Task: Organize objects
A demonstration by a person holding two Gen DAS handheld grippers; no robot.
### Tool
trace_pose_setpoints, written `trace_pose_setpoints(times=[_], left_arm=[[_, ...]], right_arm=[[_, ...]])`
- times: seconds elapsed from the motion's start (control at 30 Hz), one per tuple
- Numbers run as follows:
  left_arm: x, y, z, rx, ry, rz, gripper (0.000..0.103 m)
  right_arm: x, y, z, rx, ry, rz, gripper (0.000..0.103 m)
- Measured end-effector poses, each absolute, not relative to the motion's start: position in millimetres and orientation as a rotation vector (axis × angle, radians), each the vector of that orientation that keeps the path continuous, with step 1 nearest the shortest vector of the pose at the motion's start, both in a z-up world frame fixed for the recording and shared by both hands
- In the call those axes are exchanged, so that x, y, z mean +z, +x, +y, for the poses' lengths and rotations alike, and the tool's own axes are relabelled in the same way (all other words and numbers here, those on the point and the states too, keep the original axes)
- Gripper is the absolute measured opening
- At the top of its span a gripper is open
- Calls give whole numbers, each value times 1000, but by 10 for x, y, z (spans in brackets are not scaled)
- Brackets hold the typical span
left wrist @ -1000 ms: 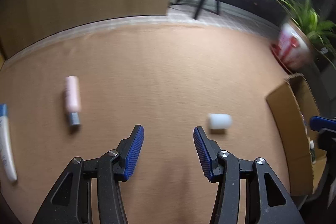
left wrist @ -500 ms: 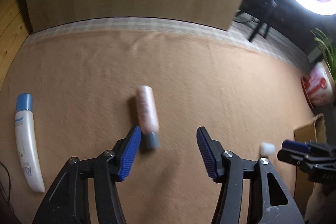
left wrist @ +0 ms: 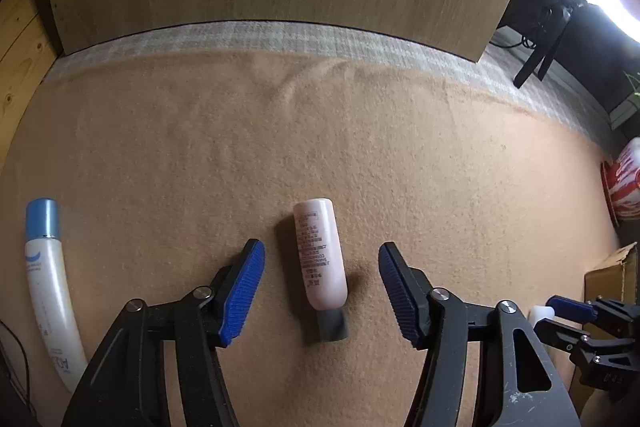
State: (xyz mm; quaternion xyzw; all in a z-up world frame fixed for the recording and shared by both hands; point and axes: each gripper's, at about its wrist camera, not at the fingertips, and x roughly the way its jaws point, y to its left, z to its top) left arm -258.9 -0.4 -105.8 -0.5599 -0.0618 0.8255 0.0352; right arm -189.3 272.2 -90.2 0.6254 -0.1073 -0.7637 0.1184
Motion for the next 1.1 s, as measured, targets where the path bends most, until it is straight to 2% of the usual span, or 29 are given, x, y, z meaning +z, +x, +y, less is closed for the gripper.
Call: trace_pose_setpoints(times=[0.07, 0.23, 0.33, 0.37, 0.6, 0.8, 1.1], left_arm=[[-1066, -2606, 9, 2546, -1720, -178, 57], [-1067, -2630, -21, 2550, -1722, -191, 38], [-1071, -2608, -77, 2543, -1716, -226, 27], [-1074, -2588, -96, 2544, -1713, -231, 22], [-1081, -2408, -129, 2523, -1686, -285, 22], [-1074, -1980, 85, 2474, -1648, -254, 22], [-915, -1564, 387, 2430, -1579, -271, 22]], right_arm=[[-891, -1897, 2665, -2239, 1833, -273, 44], [-888, -1854, 2477, -2276, 1839, -93, 41], [-907, -1823, 2466, -2293, 1834, -54, 35], [-910, -1811, 2473, -2296, 1835, -53, 30], [-905, -1677, 2591, -2287, 1815, -89, 17], [-906, -1461, 2824, -2289, 1798, -188, 12], [-616, -1006, 3139, -2345, 1699, -272, 11]])
